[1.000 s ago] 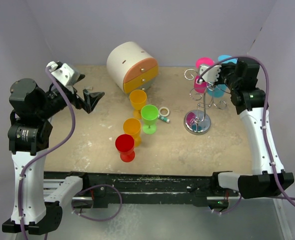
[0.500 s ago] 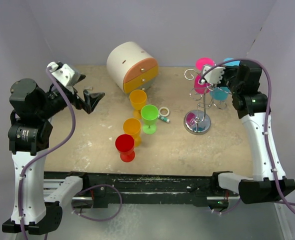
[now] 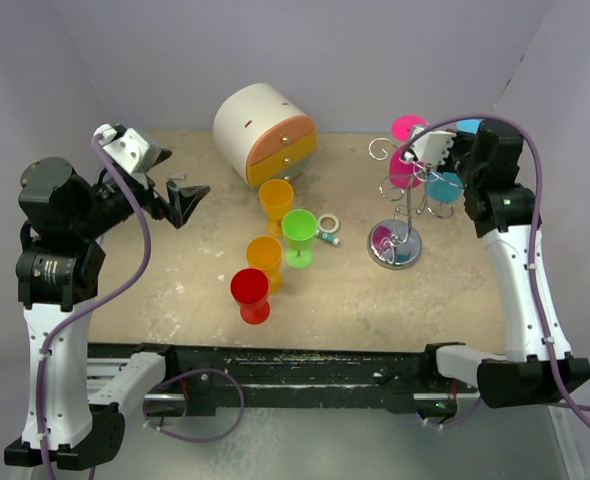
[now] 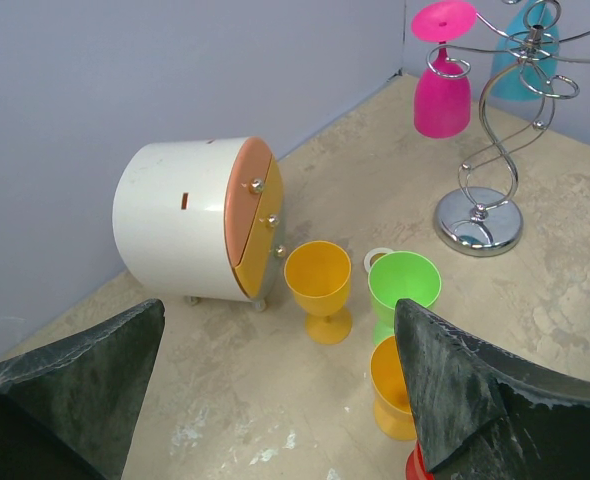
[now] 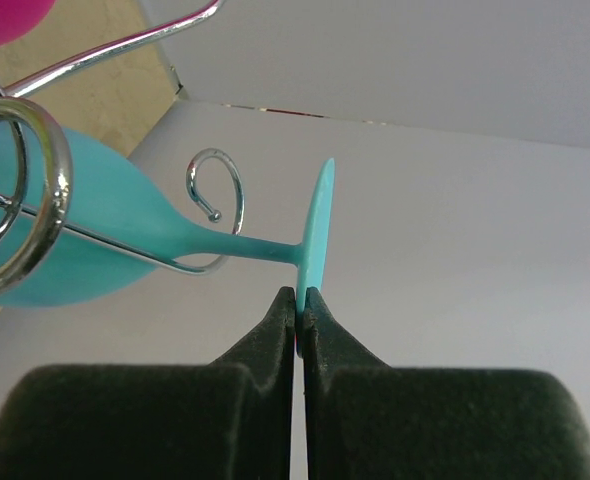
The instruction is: Place the wine glass upside down on the wine glass rack
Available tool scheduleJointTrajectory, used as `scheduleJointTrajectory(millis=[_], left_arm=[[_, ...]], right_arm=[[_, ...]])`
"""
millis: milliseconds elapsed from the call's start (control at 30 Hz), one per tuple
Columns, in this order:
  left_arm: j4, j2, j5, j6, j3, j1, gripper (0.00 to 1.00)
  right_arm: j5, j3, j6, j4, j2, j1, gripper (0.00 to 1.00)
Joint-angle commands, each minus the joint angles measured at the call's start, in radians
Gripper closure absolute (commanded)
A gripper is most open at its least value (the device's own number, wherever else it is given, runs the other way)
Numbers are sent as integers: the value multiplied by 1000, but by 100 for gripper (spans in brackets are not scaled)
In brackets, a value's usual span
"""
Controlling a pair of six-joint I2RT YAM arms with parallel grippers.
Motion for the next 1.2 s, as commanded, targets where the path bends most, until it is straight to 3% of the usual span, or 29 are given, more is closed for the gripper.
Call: scheduleJointTrajectory(millis=[0,500,1167], left_arm=[[44,-11,22,12,-2,7,1],[41,-18,19,12,2,10,1],[38,-19,15,17,7,16,1]], right_arm=[[56,25,21,37,10,-8,100],[108,54,30,82,68,-17,100],[-23,93,52,57,106,-20,98]])
